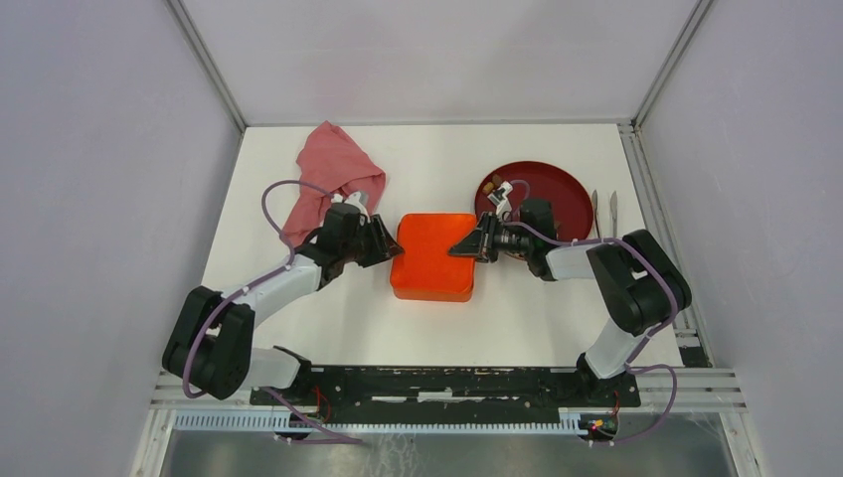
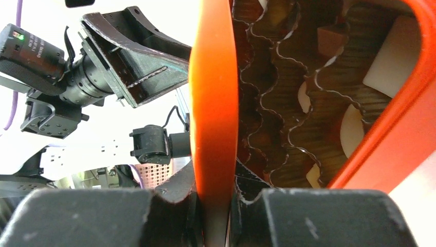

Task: Pack the chocolate
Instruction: Close the box lid on the packing box.

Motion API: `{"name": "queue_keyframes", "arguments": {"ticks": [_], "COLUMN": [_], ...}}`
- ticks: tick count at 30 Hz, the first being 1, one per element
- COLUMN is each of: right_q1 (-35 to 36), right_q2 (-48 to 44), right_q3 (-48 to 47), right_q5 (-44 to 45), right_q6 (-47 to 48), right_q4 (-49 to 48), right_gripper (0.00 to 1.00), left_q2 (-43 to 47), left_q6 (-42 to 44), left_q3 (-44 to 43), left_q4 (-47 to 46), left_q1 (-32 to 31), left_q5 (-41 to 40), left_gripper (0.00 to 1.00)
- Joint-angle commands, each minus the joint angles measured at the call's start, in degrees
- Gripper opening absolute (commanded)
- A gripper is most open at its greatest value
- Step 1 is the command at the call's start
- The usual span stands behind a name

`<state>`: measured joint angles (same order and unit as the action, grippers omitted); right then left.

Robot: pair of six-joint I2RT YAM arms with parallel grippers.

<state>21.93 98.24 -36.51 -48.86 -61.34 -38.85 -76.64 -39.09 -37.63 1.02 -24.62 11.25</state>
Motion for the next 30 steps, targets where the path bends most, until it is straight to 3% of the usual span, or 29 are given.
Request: {"name": "queue_keyframes", "arguments": {"ticks": [1, 7, 12, 23, 30], "right_q1": [-0.75, -0.76, -0.84, -2.76, -4.63], "right_q2": [-2.23, -3.18, -4.21, -6.98, -8.71], "right_q3": [-2.2, -4.36, -7.19, -14.93, -16.61], "right_q5": [1.22, 1.73, 2.46, 10.54, 15.2], "right_q6": [5.97, 11.55, 16.72, 35.42, 42.96], "right_q4": [4.9, 10.71, 15.55, 35.5, 41.57], "right_gripper": [0.22, 0.33, 0.34, 0.48, 0.53], "left_q2": [-1.34, -2.66, -3.63, -5.84, -7.8], "left_q6": [2.88, 3.6, 4.28, 5.33, 5.78], "left_q3": [-2.84, -4.31, -5.48, -9.12, -12.05], "left_q4": [-1.37, 1.29, 3.17, 6.56, 8.6], "left_q1": [-0.58, -1.36, -1.79, -3.04, -3.88], "left_q5": [1.28, 0.01, -1.12, -3.2, -4.1], "left_gripper": [0.49, 0.48, 0.48, 0.45, 0.45]}}
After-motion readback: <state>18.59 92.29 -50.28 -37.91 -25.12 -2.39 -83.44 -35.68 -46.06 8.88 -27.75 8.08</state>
